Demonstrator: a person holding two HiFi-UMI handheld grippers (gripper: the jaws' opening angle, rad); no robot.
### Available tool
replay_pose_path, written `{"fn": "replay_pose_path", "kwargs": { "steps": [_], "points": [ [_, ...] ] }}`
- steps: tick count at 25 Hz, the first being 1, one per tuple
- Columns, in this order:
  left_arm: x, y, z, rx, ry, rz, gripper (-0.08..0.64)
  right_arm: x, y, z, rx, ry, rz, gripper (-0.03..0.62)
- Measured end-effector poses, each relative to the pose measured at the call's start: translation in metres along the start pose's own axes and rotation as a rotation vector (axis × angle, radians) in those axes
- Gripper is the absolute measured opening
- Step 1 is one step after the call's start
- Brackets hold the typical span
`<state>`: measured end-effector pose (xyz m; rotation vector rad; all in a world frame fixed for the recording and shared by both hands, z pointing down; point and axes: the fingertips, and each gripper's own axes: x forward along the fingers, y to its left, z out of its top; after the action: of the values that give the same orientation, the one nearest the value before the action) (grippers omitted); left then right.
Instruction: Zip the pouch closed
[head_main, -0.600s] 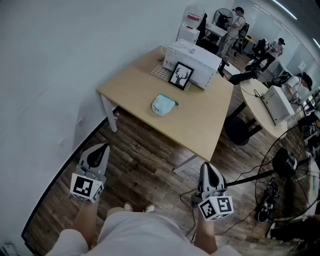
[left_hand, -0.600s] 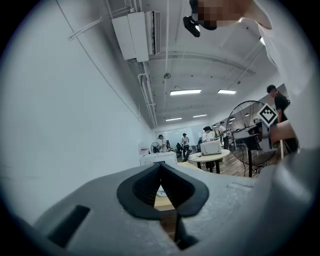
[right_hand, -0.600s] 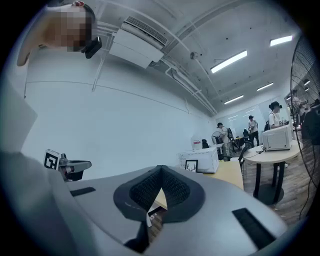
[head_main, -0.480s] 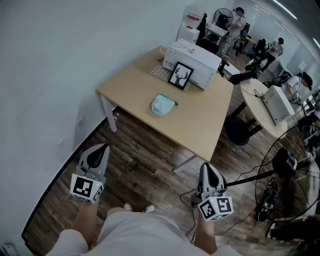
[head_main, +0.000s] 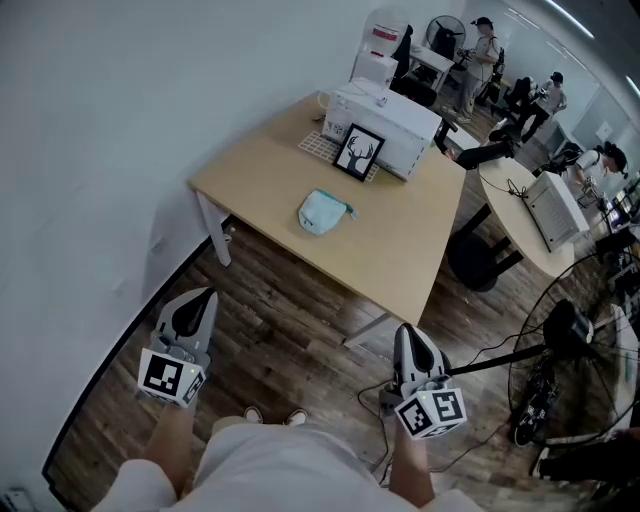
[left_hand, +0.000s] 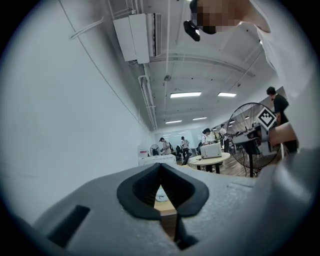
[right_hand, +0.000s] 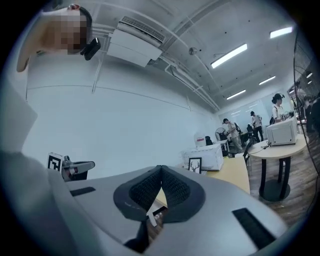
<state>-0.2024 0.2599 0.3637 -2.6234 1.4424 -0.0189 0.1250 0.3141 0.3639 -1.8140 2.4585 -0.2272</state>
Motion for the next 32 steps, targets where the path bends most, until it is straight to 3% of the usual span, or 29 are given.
{"fn": "replay_pose_path", "kwargs": {
  "steps": [3,5,7,13,16,22,32],
  "points": [
    [0.003,0.000,0.004,-0.008,-0.024,-0.009,0.015,0.005,-0.007,0.000,0.010,0.005,0.013,0.000],
    [0.004,-0.001,0.008,-0.013,-0.042,-0.012,0.015,0.007,-0.012,0.003,0.007,0.005,0.025,0.114],
    [0.005,0.000,0.013,-0.026,-0.065,-0.012,0.022,0.010,-0.019,0.009,0.012,-0.010,0.030,0.173],
    [0.006,0.011,0.018,-0.050,-0.126,0.047,0.336,0.014,-0.038,0.017,0.021,-0.038,0.027,0.324],
    [0.006,0.014,0.017,-0.045,-0.120,0.095,0.422,0.014,-0.049,0.017,0.040,-0.033,0.030,0.370],
    [0.004,0.009,0.011,-0.056,-0.082,0.151,0.437,0.010,-0.063,0.008,0.052,-0.006,0.049,0.373],
    [0.020,-0.001,-0.006,-0.049,-0.024,0.143,0.437,0.028,-0.071,-0.013,0.069,0.051,0.098,0.360]
  ]
}}
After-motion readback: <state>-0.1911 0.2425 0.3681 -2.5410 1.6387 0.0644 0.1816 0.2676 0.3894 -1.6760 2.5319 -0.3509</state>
